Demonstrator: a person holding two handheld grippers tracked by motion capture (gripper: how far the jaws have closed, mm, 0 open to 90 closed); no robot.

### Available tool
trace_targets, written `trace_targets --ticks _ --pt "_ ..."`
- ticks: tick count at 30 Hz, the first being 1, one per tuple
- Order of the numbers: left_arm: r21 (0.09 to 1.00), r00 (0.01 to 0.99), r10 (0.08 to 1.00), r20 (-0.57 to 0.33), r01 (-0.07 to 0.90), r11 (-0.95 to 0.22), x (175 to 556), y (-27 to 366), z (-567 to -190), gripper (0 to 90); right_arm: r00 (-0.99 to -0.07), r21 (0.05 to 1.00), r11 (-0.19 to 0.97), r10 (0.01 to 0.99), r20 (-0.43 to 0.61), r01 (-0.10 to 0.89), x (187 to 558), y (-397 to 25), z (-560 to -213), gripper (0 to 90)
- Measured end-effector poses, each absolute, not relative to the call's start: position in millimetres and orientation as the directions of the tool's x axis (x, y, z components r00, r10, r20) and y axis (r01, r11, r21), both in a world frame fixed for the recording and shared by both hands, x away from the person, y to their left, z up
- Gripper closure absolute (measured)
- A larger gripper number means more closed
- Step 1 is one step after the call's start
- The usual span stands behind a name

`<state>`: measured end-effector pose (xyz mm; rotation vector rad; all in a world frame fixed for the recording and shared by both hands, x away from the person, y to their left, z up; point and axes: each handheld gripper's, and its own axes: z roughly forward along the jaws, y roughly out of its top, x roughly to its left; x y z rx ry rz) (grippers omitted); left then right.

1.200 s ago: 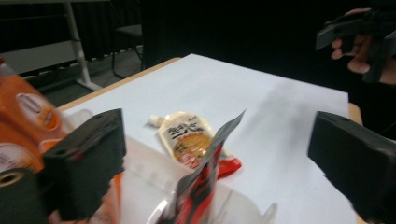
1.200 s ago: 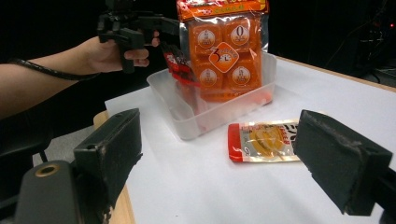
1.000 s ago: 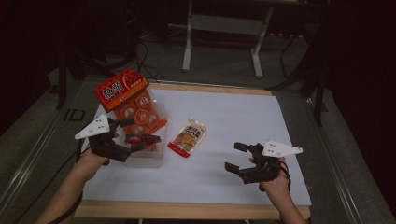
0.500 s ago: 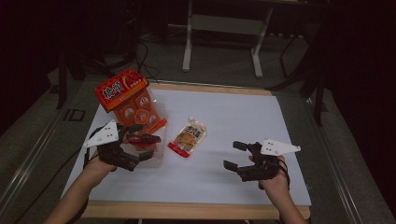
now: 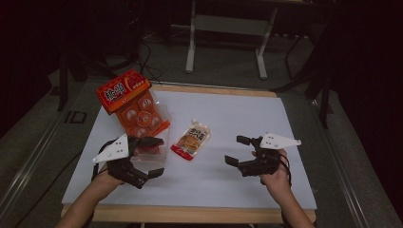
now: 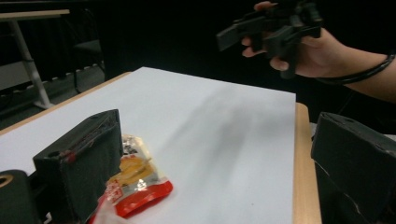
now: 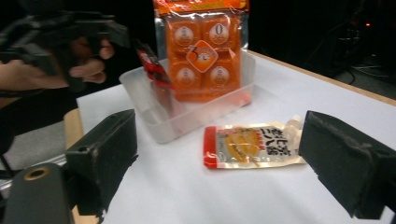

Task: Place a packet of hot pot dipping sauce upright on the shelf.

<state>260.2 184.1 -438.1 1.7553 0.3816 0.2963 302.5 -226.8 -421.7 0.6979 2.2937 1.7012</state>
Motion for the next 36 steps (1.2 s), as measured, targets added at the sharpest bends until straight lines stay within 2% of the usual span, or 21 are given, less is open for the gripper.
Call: trace_targets --ticks 15,19,21,36 --pt "0.979 0.916 0.401 0.015 0.068 -0.193 236.4 164.7 -446.3 2.7 -0.82 0.924 0.258 0.564 0.094 0.284 334.4 -218.4 -432.1 11.0" --pt "0.981 0.918 0.397 -0.001 0.078 -0.179 230.4 161.6 -451.2 2.7 -0.799 0.919 0.269 0.596 0.077 0.289 344.3 -212.8 -436.5 15.4" --pt "0.979 0.918 0.397 0.0 0.08 -0.186 227.8 160.2 -454.1 2.7 -0.796 0.914 0.278 0.601 0.076 0.297 349.4 -209.7 -438.5 20.2" --pt "0.971 0.923 0.383 -0.022 0.11 -0.21 215.6 153.8 -476.1 2.7 -0.778 0.888 0.3 0.621 0.094 0.347 384.8 -180.1 -459.1 22.6"
